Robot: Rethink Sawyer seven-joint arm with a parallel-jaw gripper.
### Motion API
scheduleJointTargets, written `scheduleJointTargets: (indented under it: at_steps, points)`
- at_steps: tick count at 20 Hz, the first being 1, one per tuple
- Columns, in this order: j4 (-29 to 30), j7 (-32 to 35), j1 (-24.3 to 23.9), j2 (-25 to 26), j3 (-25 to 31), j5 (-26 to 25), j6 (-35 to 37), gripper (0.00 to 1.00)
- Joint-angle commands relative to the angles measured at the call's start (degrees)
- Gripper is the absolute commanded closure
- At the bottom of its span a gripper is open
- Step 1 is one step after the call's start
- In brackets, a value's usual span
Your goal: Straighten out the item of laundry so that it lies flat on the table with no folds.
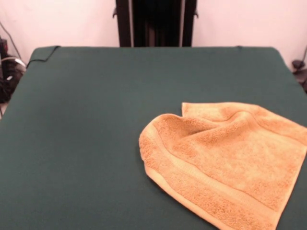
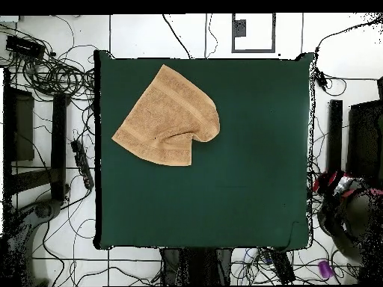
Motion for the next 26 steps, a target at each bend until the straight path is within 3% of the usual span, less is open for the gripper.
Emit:
scheduleJointTargets:
  at_steps: [1,8,12,18,26]
  points:
    - [-0.8,-22.0,-4.2,1.2,6.6,2.7,21.8,1.00]
    - [11.8,-9.1,-0.5,-5.4,3.2,4.4,14.7,1.00]
    - [18.0,6.0,6.0,-7.1,-2.0,3.1,9.1,1.00]
    - [22.5,18.2,13.1,-3.5,-6.2,7.0,-0.7,1.00]
    - [23.1,27.5,22.8,4.6,-13.1,9.0,-13.0,1.00]
